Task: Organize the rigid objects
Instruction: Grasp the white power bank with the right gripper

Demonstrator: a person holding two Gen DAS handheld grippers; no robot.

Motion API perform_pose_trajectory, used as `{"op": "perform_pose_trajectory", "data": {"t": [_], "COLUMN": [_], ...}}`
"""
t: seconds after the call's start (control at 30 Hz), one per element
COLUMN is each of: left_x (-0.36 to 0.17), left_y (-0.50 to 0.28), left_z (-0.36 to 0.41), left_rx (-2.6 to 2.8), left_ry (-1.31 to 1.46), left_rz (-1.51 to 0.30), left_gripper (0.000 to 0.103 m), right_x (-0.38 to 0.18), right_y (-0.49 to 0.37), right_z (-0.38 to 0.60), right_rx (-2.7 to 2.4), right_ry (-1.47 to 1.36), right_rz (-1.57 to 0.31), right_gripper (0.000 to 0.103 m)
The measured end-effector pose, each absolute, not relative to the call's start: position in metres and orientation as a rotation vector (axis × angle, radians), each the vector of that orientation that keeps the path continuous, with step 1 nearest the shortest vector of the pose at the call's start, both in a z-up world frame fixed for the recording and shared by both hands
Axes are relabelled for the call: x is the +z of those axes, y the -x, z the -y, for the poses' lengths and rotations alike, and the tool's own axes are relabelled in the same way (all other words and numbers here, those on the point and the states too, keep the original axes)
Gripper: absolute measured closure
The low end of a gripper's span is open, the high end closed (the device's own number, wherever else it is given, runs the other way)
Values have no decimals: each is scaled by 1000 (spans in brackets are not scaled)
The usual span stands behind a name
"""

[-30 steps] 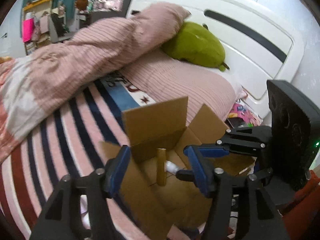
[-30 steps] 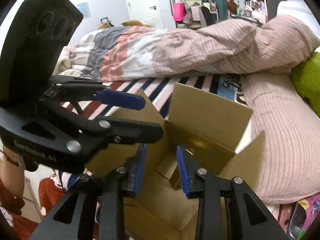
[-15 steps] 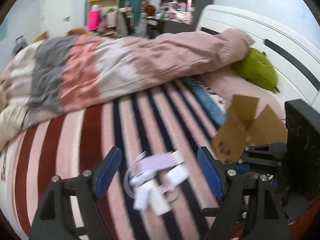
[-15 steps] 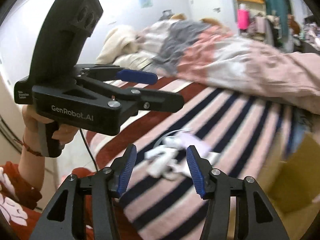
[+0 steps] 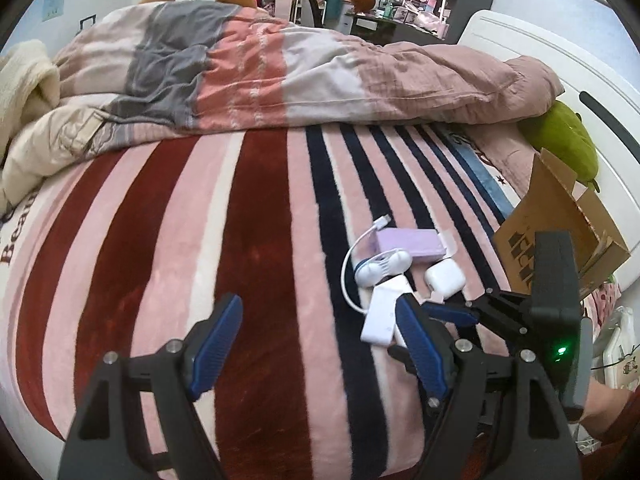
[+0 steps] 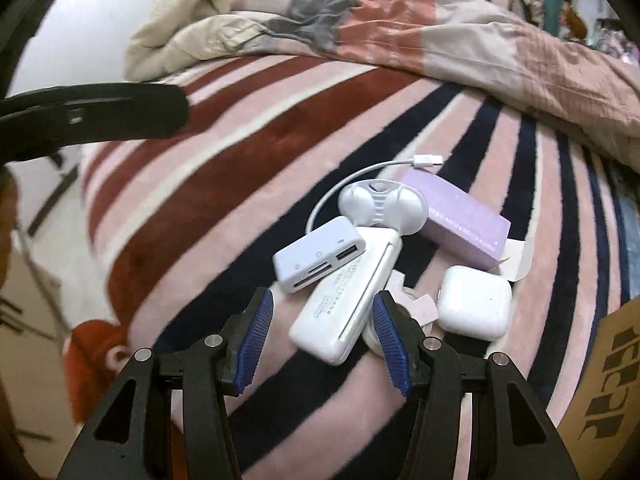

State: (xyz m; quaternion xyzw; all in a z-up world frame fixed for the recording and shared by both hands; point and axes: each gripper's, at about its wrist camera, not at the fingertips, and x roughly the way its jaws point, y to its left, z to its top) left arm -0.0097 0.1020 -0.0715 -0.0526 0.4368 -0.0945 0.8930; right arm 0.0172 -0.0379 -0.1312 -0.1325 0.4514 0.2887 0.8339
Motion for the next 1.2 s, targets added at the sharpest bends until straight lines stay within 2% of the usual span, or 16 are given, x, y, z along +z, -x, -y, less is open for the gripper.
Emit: {"op": "perform_pose_trajectory", "data": {"t": [0.07, 0.13, 0.23, 0.53, 0.67, 0.73, 0.83, 0.87, 0.9, 0.93, 1.2], "left_x": [-75, -76, -76, -64, -63, -63, -64, -64, -64, -63, -39], "left_y": [11, 13, 15, 20, 20, 20, 19, 19, 20, 21, 16], "left_z": [-105, -107, -107, -92, -87, -86, -85, -84, -83, -81, -57], "left_rx": [-200, -203, -210, -232, -228, -225, -218, -217, -217, -220, -340], "left_ry": [117, 117, 127, 111, 98, 95, 94, 91, 88, 82, 84], "left_rz": [-907, -905, -900, -882, -887, -891, -898, -901, -902, -903, -867], "left_gripper": [27, 27, 27, 27, 27, 27, 27, 27, 27, 27, 27], "right_x": [-136, -138, -134, -122, -127, -129, -132, -134, -136, -137, -101], "right_y": [-17, -16, -13, -20, -21, -22, -24, -24, -25, -25, -9], "right_z": [32, 30, 37, 101, 113, 113, 107, 104, 103, 102, 97], "right_rx": [564, 528, 527, 547, 473, 480, 471, 465, 453, 438, 526], "right_ry": [316, 358, 361, 172, 181, 165, 179, 195, 205, 217, 254], "right_rz": [-937, -930, -940, -1073, -1063, -1058, -1036, -1032, -1030, -1026, -911], "right_gripper": [55, 66, 70, 71, 68, 53, 52, 53, 69, 71, 71]}}
